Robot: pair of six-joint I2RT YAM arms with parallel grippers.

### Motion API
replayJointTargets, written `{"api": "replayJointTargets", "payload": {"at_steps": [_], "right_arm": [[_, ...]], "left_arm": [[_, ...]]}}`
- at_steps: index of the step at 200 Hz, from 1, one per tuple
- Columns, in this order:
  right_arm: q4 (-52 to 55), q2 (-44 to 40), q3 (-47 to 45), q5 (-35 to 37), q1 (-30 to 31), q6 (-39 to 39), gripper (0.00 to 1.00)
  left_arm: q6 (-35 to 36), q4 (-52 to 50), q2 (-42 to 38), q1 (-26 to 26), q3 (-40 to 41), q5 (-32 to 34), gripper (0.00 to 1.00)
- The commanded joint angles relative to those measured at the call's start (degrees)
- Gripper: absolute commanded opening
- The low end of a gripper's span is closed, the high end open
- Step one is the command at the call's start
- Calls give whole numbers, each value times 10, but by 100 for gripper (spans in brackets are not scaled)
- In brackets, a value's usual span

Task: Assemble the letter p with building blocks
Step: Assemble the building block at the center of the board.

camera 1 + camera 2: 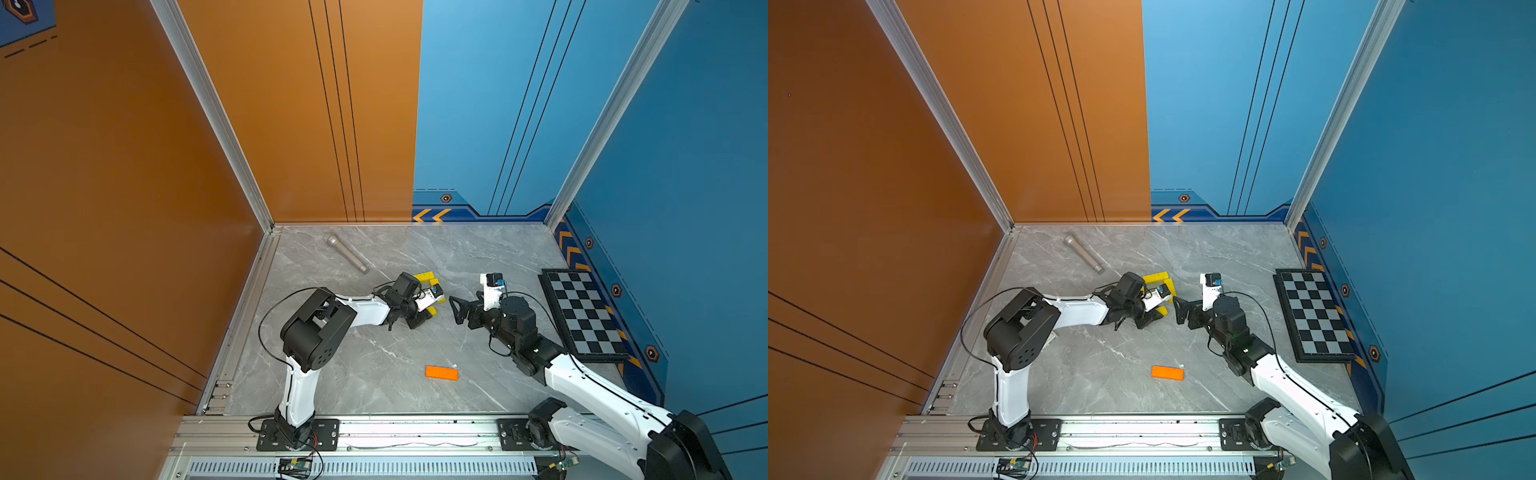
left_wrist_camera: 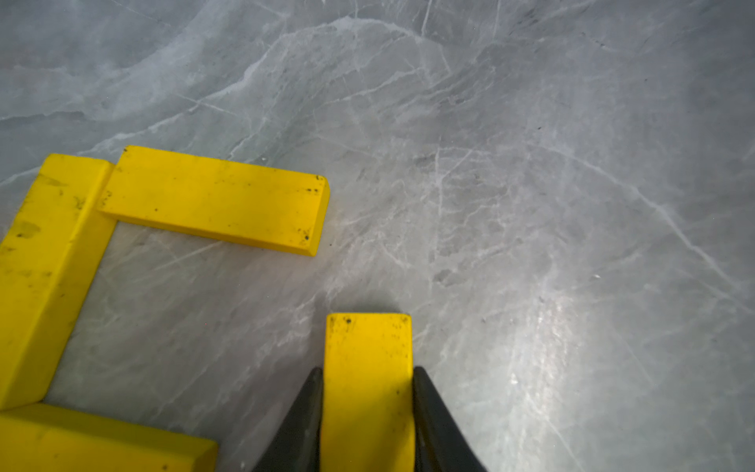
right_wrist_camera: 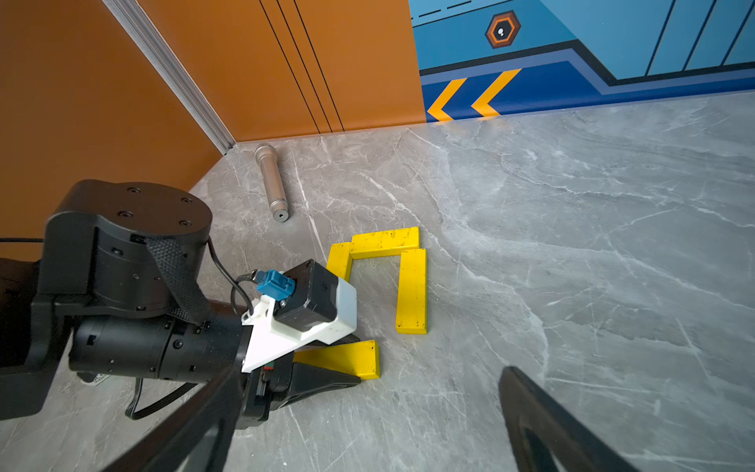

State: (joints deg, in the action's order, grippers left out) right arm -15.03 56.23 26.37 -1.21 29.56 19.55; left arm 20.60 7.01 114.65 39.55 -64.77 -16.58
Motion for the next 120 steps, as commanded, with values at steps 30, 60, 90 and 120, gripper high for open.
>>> {"api": "replayJointTargets", "payload": {"at_steps": [30, 60, 90, 120], "right_arm": [[12, -13, -11, 10, -5, 7, 100], [12, -12, -11, 10, -6, 7, 100], [11, -11, -11, 9, -6, 8, 100], [10, -9, -11, 9, -6, 8, 100]], "left_arm": [[10, -43, 22, -11, -29, 3, 31], [10, -48, 20, -11, -31, 9, 33], [8, -58, 20, -11, -39, 13, 33], [6, -83, 25, -11, -59, 22, 33]]}}
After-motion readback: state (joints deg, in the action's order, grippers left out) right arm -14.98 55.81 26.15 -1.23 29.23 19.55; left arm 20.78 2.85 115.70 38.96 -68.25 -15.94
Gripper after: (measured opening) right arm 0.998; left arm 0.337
